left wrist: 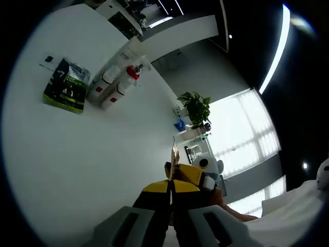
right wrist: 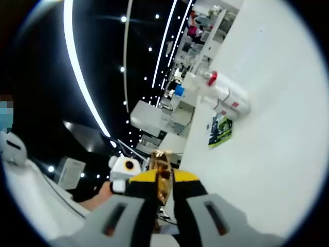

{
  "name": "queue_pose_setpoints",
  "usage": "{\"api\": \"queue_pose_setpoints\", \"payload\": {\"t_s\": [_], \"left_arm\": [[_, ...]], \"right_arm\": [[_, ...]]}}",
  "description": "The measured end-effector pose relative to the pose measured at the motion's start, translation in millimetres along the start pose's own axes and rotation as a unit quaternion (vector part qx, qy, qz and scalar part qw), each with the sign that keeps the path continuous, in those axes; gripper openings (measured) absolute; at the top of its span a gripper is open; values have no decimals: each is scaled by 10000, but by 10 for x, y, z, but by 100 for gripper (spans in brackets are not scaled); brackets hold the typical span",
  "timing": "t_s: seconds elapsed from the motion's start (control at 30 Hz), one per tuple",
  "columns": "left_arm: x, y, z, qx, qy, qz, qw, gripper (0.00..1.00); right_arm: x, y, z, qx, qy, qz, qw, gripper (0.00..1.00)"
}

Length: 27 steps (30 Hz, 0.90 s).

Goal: Arrange the skincare products in the storage area until every visible bottle or jar stands upright without overlapping.

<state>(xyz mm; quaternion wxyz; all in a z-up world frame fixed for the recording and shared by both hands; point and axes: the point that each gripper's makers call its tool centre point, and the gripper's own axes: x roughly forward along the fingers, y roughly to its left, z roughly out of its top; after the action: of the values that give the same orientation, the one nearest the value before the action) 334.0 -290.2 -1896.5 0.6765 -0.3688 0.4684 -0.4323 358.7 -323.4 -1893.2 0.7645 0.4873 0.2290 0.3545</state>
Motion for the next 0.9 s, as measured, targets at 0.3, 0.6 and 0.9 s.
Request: {"api": "queue_pose_setpoints", "payload": {"t_s": [0.3, 0.6, 0.9], "left_arm": [[-192, 232, 208, -170, -263, 227, 9993, 0], [-392, 469, 485, -441, -578, 396, 9966, 0], [-512, 751, 802, -626, -840, 653, 9924, 0]], "right_arm": [[-18, -211, -30, -959, 256, -677, 9928, 30], [-47, -313, -22, -1551, 331, -1133, 9808, 44], [-116, -377, 12, -1813, 406, -1325, 9736, 50]]}}
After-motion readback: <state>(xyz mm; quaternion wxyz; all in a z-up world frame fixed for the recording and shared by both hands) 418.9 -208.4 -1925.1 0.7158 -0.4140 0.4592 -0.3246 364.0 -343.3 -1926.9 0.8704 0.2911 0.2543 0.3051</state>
